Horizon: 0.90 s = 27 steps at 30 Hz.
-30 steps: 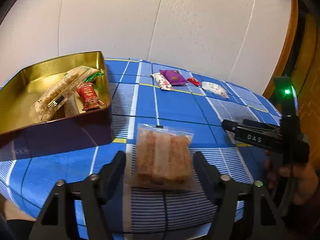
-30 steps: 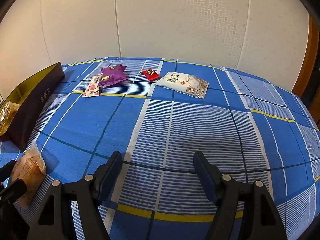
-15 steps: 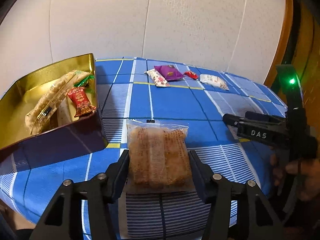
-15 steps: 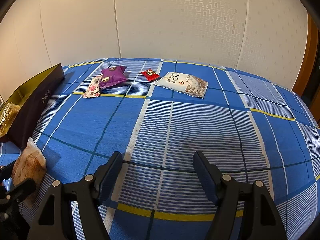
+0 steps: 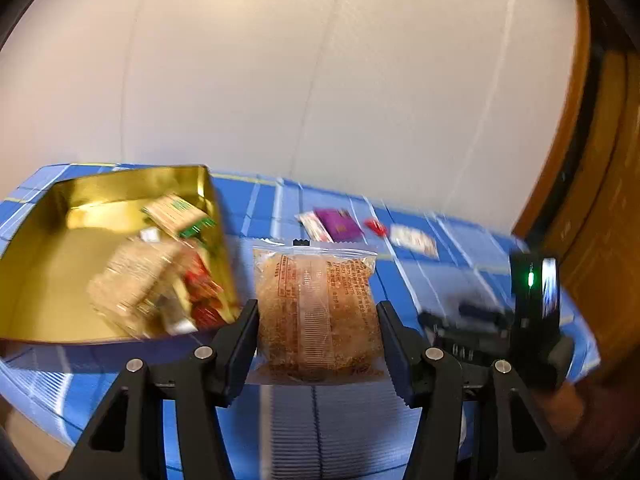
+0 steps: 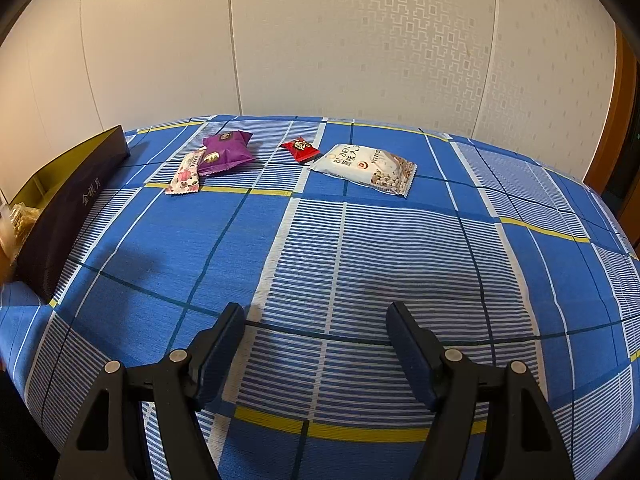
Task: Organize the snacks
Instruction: 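Carry the brown-biscuit bag into the gold tin and open the left gripper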
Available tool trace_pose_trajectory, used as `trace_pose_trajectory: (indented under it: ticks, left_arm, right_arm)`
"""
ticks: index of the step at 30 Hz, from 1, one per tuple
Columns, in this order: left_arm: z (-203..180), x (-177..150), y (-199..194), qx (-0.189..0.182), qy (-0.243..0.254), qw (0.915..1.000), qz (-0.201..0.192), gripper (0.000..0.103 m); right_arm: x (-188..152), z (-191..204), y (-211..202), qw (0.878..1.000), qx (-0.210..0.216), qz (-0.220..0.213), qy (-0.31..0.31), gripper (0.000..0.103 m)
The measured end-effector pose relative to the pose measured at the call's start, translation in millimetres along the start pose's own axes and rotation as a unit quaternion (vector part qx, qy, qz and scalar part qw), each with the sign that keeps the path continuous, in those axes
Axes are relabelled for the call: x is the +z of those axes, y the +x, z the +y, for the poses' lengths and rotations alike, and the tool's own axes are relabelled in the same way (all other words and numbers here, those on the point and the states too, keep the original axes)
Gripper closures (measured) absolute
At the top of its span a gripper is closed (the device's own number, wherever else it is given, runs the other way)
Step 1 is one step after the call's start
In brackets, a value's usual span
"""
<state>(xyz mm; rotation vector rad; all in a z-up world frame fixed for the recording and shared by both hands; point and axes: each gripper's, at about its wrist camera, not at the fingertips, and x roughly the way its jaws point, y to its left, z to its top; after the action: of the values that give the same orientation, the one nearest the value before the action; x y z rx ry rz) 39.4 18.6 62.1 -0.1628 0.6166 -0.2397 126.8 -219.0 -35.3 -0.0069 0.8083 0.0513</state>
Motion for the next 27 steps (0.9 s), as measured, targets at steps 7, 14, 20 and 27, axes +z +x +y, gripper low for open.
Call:
trace_pose_trajectory:
  ticks: [7,14,20,27]
  left_arm:
    - [47,28,-17,0.052,-0.054,0.9969,-0.022,0.045]
    - [103,43,-17,0.120,-0.099,0.9878,-0.005,0.045]
    - [156,48,-6,0.177,-0.137,0.9742,0.027,0.045]
    - [187,38,14,0.205,-0.167,0.9622,0.065,0.044]
  right_arm:
    - [0,0,0,1.000,-0.001,0.000,0.000,0.029]
    - [0,0,0,1.000,-0.001,0.000,0.000,0.029]
    - [1,0,1,1.000,-0.001,0.001,-0.001,0.029]
    - [1,0,1,1.000,-0.003,0.003,-0.002,0.028]
